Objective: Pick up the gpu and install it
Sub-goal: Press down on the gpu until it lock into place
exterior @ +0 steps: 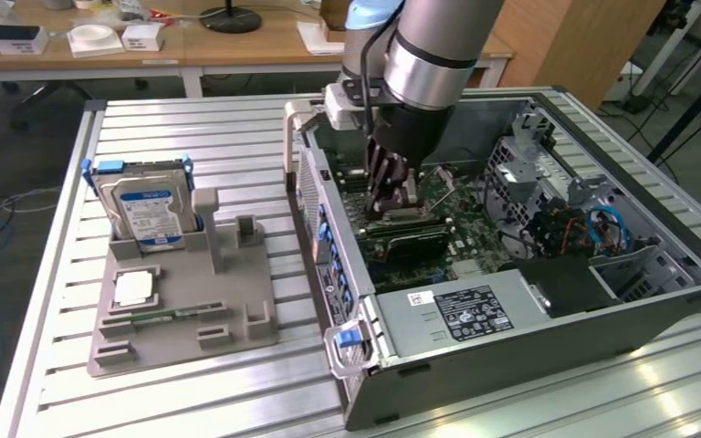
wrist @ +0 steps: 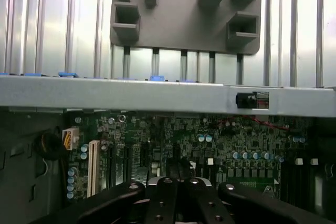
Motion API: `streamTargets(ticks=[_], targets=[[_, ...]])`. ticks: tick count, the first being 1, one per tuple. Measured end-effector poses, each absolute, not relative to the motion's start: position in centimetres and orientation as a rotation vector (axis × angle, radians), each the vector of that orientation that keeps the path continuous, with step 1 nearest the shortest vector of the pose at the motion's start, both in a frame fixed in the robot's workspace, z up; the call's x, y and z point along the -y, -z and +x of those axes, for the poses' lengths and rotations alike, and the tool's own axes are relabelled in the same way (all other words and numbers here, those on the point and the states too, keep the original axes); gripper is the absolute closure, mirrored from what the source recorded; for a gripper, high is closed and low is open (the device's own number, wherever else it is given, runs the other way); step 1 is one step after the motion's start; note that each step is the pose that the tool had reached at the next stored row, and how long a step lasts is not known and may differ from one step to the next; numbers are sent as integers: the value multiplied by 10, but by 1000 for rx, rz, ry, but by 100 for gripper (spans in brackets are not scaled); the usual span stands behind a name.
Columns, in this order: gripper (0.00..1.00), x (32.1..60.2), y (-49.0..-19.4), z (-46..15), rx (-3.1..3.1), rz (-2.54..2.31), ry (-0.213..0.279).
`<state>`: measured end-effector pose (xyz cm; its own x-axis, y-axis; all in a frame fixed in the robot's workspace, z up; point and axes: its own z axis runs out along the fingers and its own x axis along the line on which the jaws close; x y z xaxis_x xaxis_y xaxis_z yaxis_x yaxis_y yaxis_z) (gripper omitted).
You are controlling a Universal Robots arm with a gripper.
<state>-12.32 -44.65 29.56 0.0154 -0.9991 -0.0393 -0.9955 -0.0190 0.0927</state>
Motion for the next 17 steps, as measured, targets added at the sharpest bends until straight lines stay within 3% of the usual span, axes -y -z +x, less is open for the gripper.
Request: streamTargets(ticks=[17], targets=[[89, 447, -296, -72, 2168, 2217, 147]])
